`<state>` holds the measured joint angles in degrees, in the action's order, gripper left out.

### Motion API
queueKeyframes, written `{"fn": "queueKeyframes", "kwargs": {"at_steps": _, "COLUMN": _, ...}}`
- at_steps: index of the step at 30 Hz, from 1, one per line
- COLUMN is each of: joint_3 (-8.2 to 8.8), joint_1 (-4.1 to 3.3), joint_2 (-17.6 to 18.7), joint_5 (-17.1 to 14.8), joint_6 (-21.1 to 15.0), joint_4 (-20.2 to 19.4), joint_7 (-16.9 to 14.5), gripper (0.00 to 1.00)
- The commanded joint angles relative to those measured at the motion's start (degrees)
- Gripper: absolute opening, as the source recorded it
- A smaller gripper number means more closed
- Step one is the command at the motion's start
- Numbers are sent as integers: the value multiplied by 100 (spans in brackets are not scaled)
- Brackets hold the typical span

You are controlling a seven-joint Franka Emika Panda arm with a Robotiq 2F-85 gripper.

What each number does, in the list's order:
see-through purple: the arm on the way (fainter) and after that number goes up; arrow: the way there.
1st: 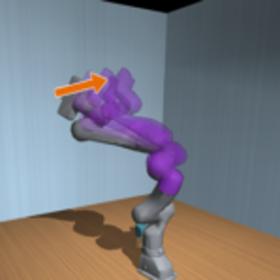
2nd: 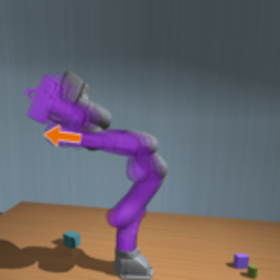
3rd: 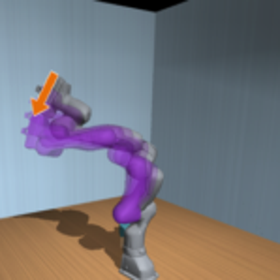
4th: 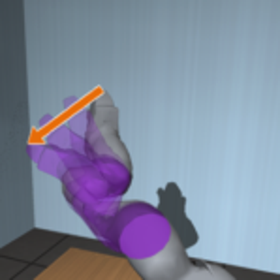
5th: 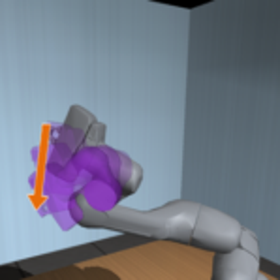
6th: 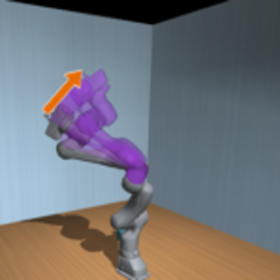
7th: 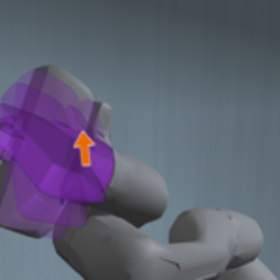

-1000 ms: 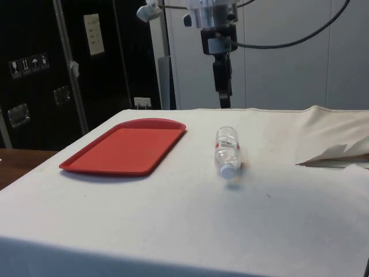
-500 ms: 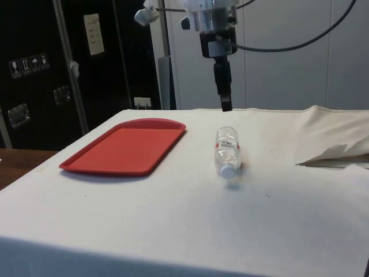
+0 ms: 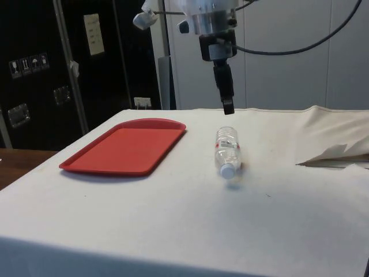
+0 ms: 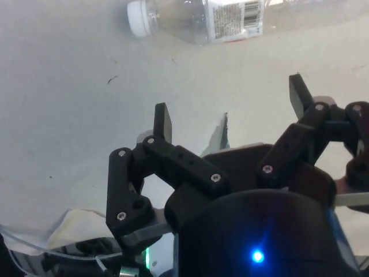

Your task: Place the bottle upright on the tray.

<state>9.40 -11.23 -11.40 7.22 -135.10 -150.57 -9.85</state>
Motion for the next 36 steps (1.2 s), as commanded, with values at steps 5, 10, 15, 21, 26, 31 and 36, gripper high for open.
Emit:
{"fn": "queueKeyframes", "kwargs": {"at_steps": 5, "joint_3": -23, "joint_1": 6, "joint_2": -11, "joint_5": 80, "joint_6": -34, "joint_4": -34, "joint_7": -103, "gripper": 100}}
{"fn": "queueKeyframes", "kwargs": {"at_steps": 10, "joint_3": -6, "joint_1": 0, "joint_2": -6, "joint_5": 11, "joint_6": 0, "joint_4": -40, "joint_7": -241, "gripper": 100}}
{"fn": "queueKeyframes", "kwargs": {"at_steps": 15, "joint_3": -17, "joint_1": 6, "joint_2": -74, "joint_5": 69, "joint_6": -11, "joint_4": -109, "joint_7": -361, "gripper": 100}}
{"fn": "queueKeyframes", "kwargs": {"at_steps": 21, "joint_3": -11, "joint_1": 0, "joint_2": -80, "joint_5": 46, "joint_6": -6, "joint_4": -115, "joint_7": -493, "gripper": 100}}
{"fn": "queueKeyframes", "kwargs": {"at_steps": 26, "joint_3": -6, "joint_1": 0, "joint_2": -69, "joint_5": 40, "joint_6": -11, "joint_4": -103, "joint_7": -647, "gripper": 100}}
{"fn": "queueKeyframes", "kwargs": {"at_steps": 31, "joint_3": 6, "joint_1": 6, "joint_2": -52, "joint_5": 40, "joint_6": -17, "joint_4": -92, "joint_7": -762, "gripper": 100}}
{"fn": "queueKeyframes", "kwargs": {"at_steps": 36, "joint_3": 23, "joint_1": 23, "joint_2": -40, "joint_5": 40, "joint_6": -34, "joint_4": -86, "joint_7": -957, "gripper": 100}}
